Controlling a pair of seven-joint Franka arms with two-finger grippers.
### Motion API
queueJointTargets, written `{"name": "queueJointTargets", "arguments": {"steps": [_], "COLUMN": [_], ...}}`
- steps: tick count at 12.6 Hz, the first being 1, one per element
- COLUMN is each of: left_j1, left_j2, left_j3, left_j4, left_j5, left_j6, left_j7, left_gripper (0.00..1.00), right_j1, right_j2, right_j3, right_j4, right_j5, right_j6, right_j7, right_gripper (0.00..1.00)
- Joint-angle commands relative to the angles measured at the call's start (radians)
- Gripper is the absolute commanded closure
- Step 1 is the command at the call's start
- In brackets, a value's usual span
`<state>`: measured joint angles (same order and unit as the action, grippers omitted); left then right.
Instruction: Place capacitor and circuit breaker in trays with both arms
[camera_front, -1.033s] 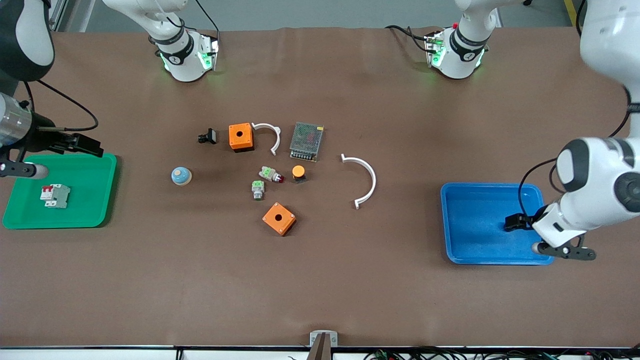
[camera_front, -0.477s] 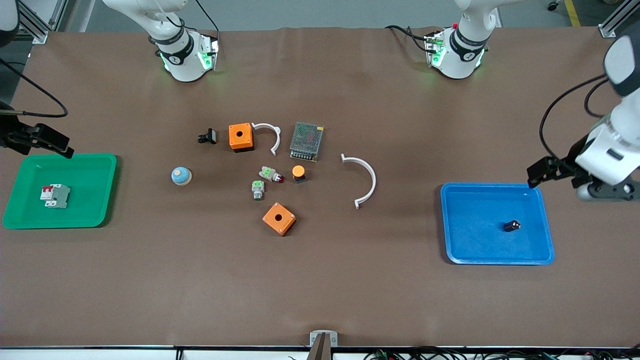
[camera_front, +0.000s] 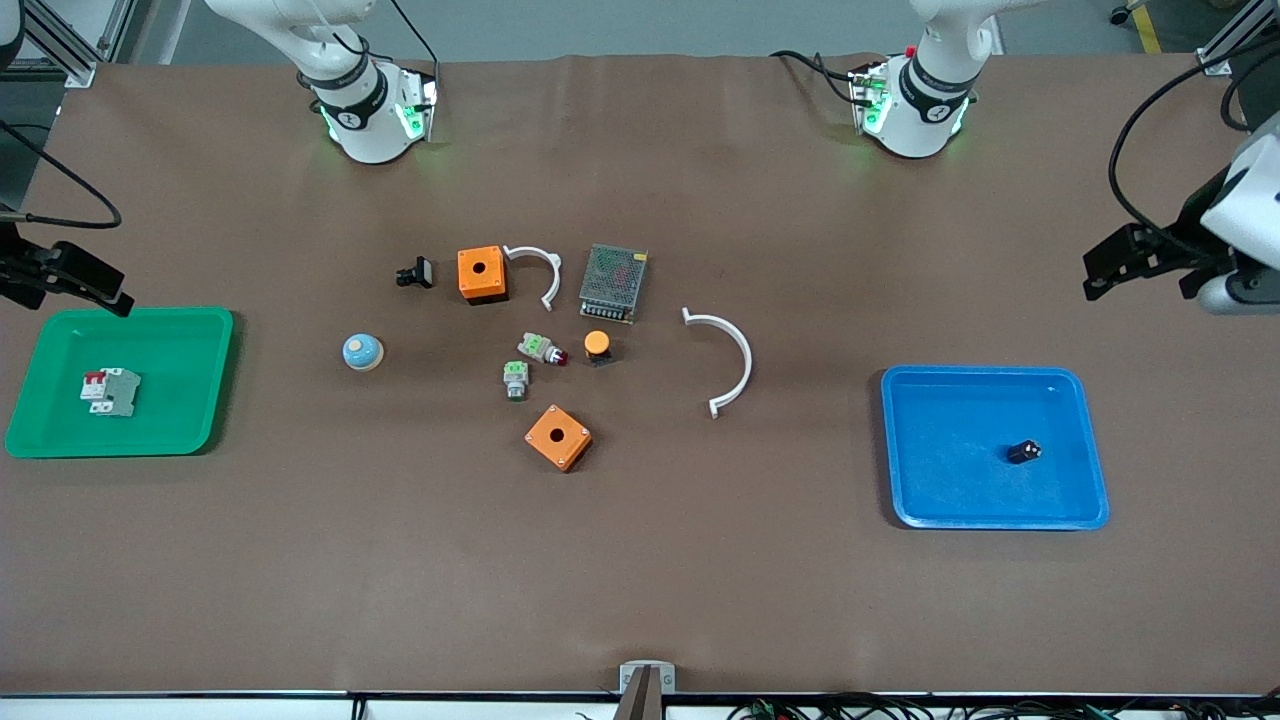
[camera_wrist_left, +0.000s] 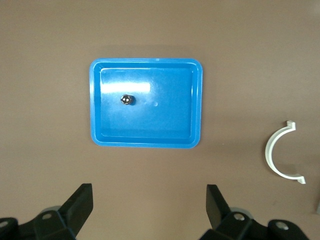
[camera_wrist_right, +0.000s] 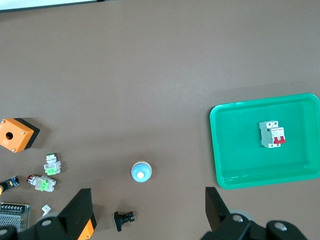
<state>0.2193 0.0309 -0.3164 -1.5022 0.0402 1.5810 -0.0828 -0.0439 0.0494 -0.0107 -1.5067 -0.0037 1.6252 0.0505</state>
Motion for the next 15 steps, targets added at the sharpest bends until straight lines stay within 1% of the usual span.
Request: {"name": "queueJointTargets", "arguments": {"steps": [1, 3, 4, 5, 13, 15], "left_j1": [-0.079, -0.249, -0.293, -0.319, -0.310, -0.310], "left_j2": [-0.057, -0.074, -0.077, -0.088, -0.092, -0.108], "left_j3": [0.054, 0.234, 0.273, 0.296, 0.290, 0.289], "left_j4": [-0.010, -0.024, -0.030, -0.038, -0.041, -0.073], "left_j5": [-0.022, -0.025, -0.025, -0.025, -0.028, -0.026], "left_j6": [-0.076, -0.093, -0.096, -0.098, -0.134, -0.134], "left_j7": [-0.011, -0.011, -0.011, -0.011, 0.008, 0.011], "left_gripper": [0.00, 0.00, 0.00, 0.00, 0.00, 0.00], "right_j1": [0.004, 0.004, 0.003, 0.003, 0.001, 0.001], "right_j2": [0.001, 0.001, 0.001, 0.001, 0.001, 0.001], "right_j3": [-0.005, -0.005, -0.005, -0.005, -0.005, -0.005], "right_j4": [0.022, 0.023, 0.029, 0.036, 0.037, 0.037], "right_j5": [0.018, 0.018, 0.016, 0.018, 0.016, 0.014], "right_j6": [-0.007, -0.005, -0.005, -0.005, -0.005, -0.005], "right_j7": [-0.004, -0.004, -0.006, -0.004, -0.006, -0.006], "right_gripper": [0.00, 0.00, 0.00, 0.00, 0.00, 0.00]}}
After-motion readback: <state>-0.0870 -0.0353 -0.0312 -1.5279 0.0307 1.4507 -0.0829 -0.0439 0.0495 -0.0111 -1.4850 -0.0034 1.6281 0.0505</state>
